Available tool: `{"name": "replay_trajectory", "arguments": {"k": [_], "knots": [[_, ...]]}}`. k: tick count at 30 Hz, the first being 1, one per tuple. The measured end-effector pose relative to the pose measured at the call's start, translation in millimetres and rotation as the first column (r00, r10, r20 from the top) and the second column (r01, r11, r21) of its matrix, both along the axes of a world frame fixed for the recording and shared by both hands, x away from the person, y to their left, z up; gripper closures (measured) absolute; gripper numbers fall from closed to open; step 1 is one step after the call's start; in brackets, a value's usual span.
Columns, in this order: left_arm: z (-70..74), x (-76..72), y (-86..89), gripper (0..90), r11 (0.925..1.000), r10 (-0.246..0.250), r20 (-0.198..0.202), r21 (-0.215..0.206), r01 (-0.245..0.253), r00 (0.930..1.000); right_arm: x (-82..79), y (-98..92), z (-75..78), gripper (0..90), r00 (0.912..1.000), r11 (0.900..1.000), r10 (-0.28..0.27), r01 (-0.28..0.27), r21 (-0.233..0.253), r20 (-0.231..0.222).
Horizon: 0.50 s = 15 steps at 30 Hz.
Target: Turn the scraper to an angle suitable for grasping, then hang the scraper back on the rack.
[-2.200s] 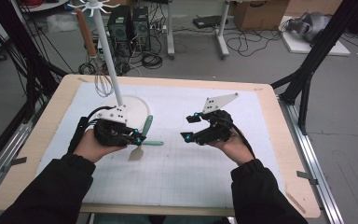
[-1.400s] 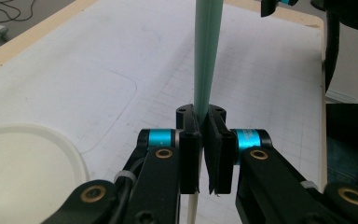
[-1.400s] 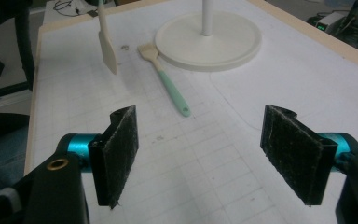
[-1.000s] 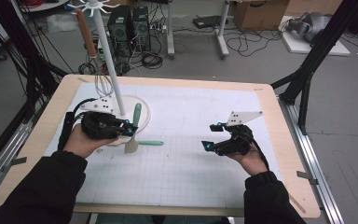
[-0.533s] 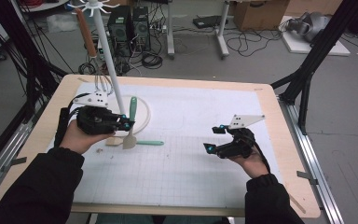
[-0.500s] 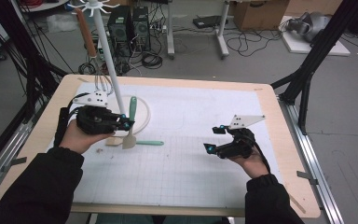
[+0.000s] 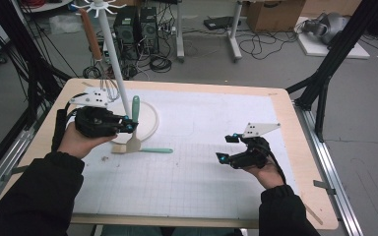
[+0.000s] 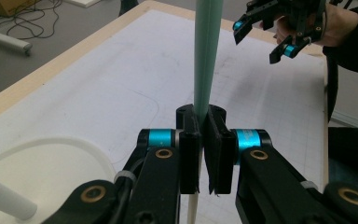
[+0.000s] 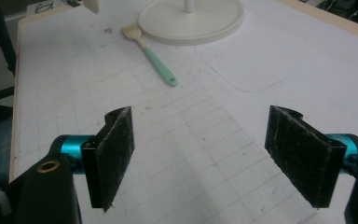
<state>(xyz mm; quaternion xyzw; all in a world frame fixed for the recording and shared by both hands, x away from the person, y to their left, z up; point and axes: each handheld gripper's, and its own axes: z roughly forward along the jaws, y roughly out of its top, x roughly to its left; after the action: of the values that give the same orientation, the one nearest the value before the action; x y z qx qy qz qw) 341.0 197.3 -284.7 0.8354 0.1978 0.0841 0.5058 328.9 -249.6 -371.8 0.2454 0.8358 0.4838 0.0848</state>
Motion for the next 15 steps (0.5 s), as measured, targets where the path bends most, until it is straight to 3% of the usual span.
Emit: {"name": "replay_trajectory", "arguments": {"k": [15], "knots": [[7.7,3.7,10.3,84.3,0.999,0.02,-0.007,-0.039,-0.02,0.9998,0.2,0.9,-2.7,22.3,1.0,1.0,0.0,0.0,-0.011,0.004]]}}
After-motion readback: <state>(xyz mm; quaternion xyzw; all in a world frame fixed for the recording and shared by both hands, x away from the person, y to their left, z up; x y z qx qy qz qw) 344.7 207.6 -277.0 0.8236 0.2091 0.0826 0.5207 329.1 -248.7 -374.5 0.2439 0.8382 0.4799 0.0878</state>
